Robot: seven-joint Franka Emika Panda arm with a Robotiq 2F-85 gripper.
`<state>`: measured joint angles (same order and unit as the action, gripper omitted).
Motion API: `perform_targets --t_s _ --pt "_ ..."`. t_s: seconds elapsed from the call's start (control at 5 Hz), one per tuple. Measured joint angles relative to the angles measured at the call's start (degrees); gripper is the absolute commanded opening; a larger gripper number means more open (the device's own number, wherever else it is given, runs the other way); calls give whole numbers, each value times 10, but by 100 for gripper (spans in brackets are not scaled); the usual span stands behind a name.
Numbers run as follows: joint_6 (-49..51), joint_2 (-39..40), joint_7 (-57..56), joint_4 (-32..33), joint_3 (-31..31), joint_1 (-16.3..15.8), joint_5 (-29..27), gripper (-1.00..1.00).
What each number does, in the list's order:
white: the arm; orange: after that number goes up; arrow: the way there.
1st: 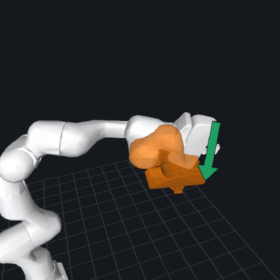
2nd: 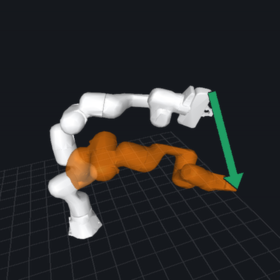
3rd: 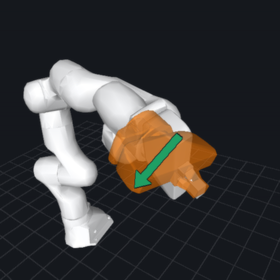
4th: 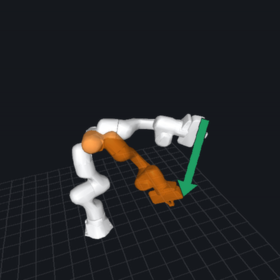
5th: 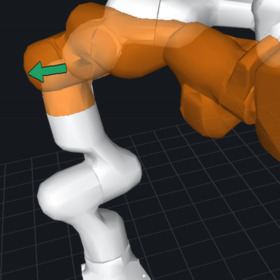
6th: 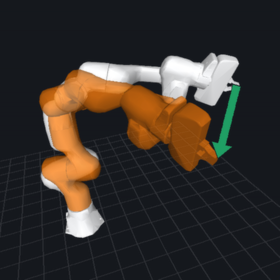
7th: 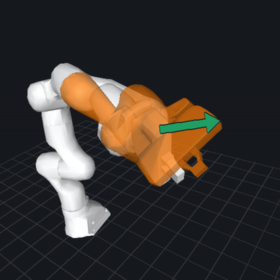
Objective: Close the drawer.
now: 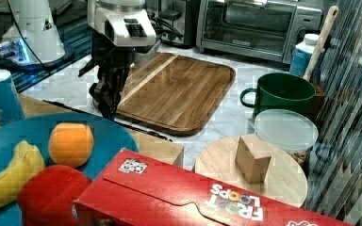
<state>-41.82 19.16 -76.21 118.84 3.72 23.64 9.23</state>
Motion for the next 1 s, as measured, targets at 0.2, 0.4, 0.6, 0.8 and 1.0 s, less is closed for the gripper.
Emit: perform_targets --t_s 0.2,0.4,0.6,0.8,1.0 --pt "-3 3 0 -2 0 0 1 -100" --pt "-3 5 0 -3 -2 0 0 -100" --pt "-2 5 0 -4 -2 0 0 -100" --pt "-2 5 -1 -4 -1 -2 0 -100" --pt "-1 7 -1 -6 0 -2 0 -100"
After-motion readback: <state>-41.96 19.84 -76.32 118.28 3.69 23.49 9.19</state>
